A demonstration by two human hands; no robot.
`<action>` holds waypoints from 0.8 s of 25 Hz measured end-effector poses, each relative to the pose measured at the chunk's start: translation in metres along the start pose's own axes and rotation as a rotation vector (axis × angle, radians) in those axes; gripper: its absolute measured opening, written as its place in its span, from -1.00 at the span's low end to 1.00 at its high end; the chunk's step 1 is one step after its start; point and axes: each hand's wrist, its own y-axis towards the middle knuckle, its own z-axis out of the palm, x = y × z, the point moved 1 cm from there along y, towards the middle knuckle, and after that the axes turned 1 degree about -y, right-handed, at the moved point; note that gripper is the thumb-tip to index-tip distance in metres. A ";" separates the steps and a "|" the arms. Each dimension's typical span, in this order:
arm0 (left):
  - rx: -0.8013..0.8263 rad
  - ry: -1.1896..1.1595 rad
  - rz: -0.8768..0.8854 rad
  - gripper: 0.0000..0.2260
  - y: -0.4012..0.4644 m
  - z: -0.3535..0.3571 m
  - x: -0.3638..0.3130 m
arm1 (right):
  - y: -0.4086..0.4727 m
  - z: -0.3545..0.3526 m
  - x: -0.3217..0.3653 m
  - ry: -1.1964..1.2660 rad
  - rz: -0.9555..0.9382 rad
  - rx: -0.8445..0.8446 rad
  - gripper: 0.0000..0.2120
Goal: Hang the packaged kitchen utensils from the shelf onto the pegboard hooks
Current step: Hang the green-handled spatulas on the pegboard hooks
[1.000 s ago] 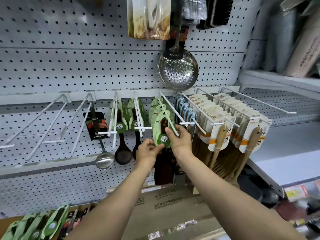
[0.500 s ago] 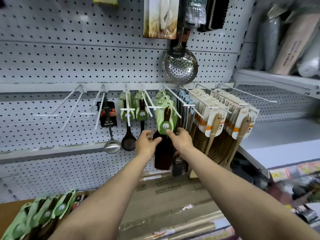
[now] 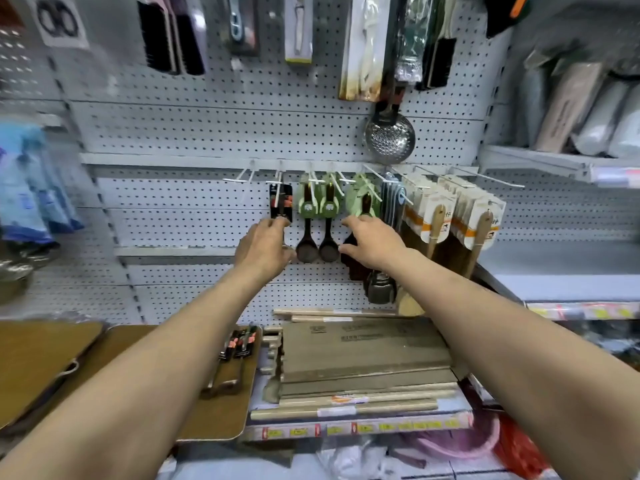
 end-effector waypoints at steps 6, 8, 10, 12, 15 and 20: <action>-0.101 0.122 0.033 -0.50 -0.061 -0.083 0.040 | -0.027 -0.026 0.089 -0.028 -0.210 -0.136 -0.45; -0.121 0.136 0.020 -0.51 -0.071 -0.096 0.061 | -0.027 -0.026 0.118 -0.015 -0.248 -0.160 -0.44; -0.139 0.143 0.007 -0.52 -0.079 -0.108 0.089 | -0.024 -0.025 0.153 0.006 -0.284 -0.170 -0.44; -0.157 0.130 -0.008 -0.54 -0.080 -0.117 0.124 | -0.016 -0.019 0.192 0.026 -0.318 -0.168 -0.44; -0.167 0.106 -0.032 -0.55 -0.071 -0.130 0.181 | 0.007 -0.004 0.250 0.046 -0.336 -0.142 -0.45; -0.145 0.150 -0.058 -0.55 -0.036 -0.161 0.288 | 0.074 0.022 0.348 0.084 -0.311 -0.116 -0.46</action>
